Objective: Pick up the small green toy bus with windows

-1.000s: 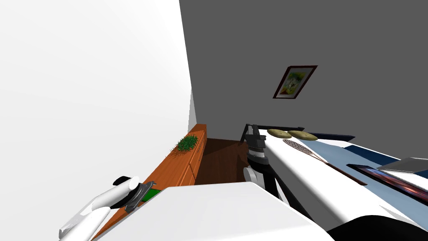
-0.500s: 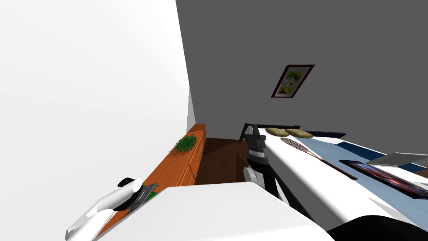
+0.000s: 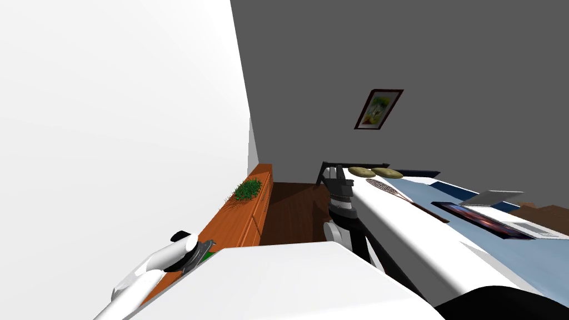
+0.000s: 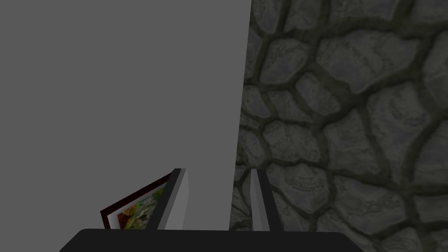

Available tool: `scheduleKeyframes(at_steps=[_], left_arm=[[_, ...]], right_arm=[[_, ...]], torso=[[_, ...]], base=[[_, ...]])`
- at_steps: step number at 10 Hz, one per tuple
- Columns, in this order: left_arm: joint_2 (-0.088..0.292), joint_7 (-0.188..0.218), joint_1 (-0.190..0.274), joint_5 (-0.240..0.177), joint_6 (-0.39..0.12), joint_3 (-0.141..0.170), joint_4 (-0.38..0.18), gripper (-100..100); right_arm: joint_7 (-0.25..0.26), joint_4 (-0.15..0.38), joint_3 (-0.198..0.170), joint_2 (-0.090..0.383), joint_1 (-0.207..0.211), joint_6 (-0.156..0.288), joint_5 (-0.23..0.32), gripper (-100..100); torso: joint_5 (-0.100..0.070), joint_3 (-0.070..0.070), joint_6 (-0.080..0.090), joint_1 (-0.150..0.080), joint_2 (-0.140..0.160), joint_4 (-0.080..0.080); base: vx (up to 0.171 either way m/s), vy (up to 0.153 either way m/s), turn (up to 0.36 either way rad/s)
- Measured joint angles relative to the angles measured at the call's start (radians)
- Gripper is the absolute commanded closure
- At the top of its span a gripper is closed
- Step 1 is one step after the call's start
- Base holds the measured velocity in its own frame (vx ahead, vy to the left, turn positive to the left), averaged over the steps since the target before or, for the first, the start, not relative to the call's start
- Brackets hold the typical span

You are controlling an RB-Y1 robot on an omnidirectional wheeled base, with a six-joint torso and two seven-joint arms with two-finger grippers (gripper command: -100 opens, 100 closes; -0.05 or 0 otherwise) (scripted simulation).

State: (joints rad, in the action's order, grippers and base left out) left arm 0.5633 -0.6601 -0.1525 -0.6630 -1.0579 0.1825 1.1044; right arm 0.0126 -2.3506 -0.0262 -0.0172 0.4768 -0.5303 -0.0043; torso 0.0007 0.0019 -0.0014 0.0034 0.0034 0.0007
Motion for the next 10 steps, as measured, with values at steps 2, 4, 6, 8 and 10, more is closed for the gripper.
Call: scheduleKeyframes(at_steps=[2, 4, 6, 8, 10], left_arm=[[0.004, 0.044, 0.013, -0.003, 0.018, -0.034, -0.014, -100], [0.013, 0.103, 0.022, -0.009, 0.039, -0.088, -0.016, -100], [0.017, 0.154, 0.035, -0.013, 0.061, -0.132, -0.028, -100], [0.017, 0.157, 0.035, -0.013, 0.062, -0.133, -0.029, 100], [0.017, 0.158, 0.035, -0.013, 0.062, -0.132, -0.029, 100]], right_arm=[[0.000, 0.000, 0.000, 0.000, 0.000, 0.000, 0.000, 0], [0.000, 0.000, 0.000, 0.000, 0.000, 0.000, 0.000, 0], [0.000, 0.000, 0.000, 0.000, 0.000, 0.000, 0.000, 0], [0.000, 0.000, 0.000, 0.000, 0.000, 0.000, 0.000, 0], [0.000, 0.000, 0.000, 0.000, 0.000, 0.000, 0.000, 0]], torso=[[0.000, 0.000, 0.000, -0.001, -0.001, 0.000], [0.000, 0.000, 0.000, -0.001, 0.000, 0.000], [0.000, 0.000, 0.000, -0.001, 0.000, 0.000], [-0.001, -0.002, 0.000, -0.003, -0.004, -0.001], [-0.001, -0.003, 0.000, -0.003, -0.005, -0.001]], base=[[-0.062, 0.045, -0.067], [-0.079, 0.057, -0.123], [-0.042, 0.029, -0.017], [-0.003, 0.002, 0.000], [0.000, 0.000, 0.000]])
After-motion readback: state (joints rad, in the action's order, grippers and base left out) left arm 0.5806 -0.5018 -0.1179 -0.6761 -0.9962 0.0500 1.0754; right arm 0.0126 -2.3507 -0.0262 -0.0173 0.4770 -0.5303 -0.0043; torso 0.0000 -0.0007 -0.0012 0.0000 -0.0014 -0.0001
